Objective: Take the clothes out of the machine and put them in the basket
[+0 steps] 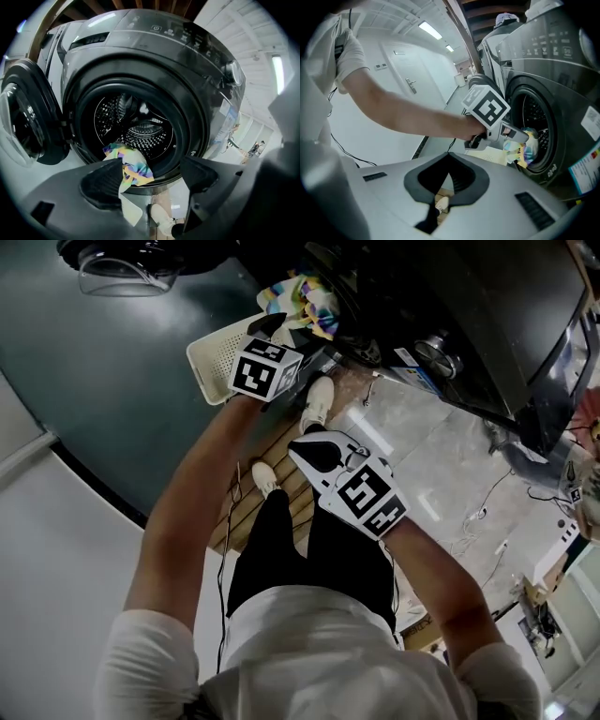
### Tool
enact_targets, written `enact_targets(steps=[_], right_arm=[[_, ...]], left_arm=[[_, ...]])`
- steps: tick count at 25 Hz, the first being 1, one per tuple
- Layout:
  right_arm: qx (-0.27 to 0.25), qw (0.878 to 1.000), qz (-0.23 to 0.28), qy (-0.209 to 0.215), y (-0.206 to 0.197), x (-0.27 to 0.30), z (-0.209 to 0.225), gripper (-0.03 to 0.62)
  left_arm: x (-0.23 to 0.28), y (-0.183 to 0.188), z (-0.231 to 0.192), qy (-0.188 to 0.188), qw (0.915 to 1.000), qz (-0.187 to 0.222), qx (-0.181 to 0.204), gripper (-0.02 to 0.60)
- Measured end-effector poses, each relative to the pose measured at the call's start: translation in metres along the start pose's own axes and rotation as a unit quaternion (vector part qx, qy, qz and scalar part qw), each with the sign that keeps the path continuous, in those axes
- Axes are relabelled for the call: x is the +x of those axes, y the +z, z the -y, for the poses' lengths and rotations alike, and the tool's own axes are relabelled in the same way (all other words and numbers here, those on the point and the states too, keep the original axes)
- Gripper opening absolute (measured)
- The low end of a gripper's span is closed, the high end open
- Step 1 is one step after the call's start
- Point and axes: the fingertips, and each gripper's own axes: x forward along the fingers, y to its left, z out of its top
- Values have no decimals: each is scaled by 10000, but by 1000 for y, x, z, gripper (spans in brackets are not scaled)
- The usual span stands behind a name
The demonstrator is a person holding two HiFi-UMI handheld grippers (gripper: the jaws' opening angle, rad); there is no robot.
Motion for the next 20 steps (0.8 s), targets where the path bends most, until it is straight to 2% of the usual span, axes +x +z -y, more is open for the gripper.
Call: enact_targets(steps=[9, 14, 20], right_arm=[[-31, 9991, -379, 177, -18, 21, 41, 3], [-317, 9975, -529, 347, -24, 29, 49, 3], [-392, 9959, -728, 357, -34, 33, 65, 3]], left_arm=[[71, -9, -38, 200, 9989, -300, 314, 421], [112, -12, -66, 465, 9940, -602, 783, 442], [149, 0, -81, 451, 9911, -668, 1059, 457]])
